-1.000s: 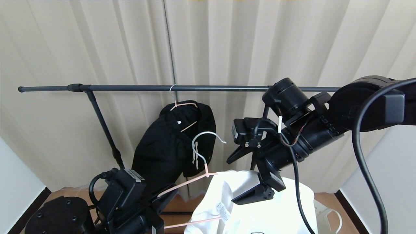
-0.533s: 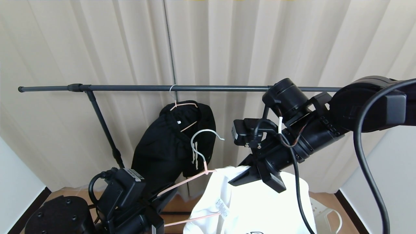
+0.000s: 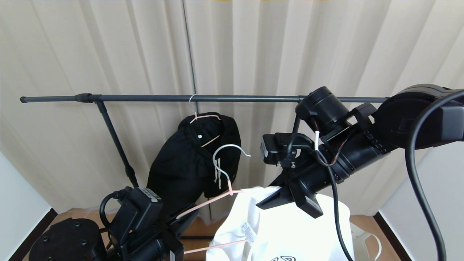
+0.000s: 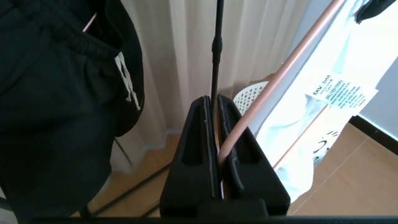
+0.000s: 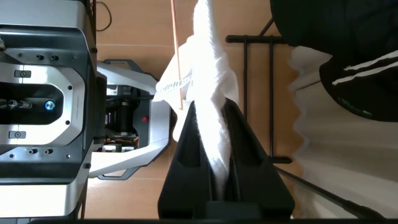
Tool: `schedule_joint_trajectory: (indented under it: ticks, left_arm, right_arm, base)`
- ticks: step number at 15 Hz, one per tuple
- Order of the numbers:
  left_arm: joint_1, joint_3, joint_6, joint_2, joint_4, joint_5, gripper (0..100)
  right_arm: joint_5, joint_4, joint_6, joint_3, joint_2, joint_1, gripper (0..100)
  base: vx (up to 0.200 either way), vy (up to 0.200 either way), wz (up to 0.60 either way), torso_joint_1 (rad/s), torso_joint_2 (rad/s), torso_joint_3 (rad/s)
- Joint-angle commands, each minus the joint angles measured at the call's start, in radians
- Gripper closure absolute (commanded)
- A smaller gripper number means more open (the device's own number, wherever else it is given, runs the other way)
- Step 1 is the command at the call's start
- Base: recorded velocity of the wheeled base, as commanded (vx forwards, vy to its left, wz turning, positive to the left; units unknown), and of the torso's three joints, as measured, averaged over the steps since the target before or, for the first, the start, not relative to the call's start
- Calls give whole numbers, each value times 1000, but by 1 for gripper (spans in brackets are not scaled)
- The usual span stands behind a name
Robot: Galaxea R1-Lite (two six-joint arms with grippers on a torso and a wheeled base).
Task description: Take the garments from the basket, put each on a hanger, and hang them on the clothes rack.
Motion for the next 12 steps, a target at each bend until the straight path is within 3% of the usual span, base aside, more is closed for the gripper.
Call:
schedule_joint_trajectory:
  ticks: [1, 8, 9, 12]
  left_arm:
    - [2, 0, -1, 3, 0, 1, 100]
    - [-1, 4, -2, 3, 0, 1, 100]
    - [-1, 3, -2, 3, 0, 1, 0]
    - [-1, 0, -7, -2, 0, 1, 0]
  right_arm:
    - [0, 3, 0, 7, -8, 1, 100]
    - [2, 0, 0, 26, -34, 1, 100]
    - [2, -2, 0, 27, -36, 1, 100]
    - [4, -2, 0, 35, -36, 1, 100]
  base:
    - [0, 0, 0, 0, 0, 0]
    - [0, 0, 0, 0, 0, 0]
    - [0, 0, 0, 0, 0, 0]
    - [0, 0, 0, 0, 0, 0]
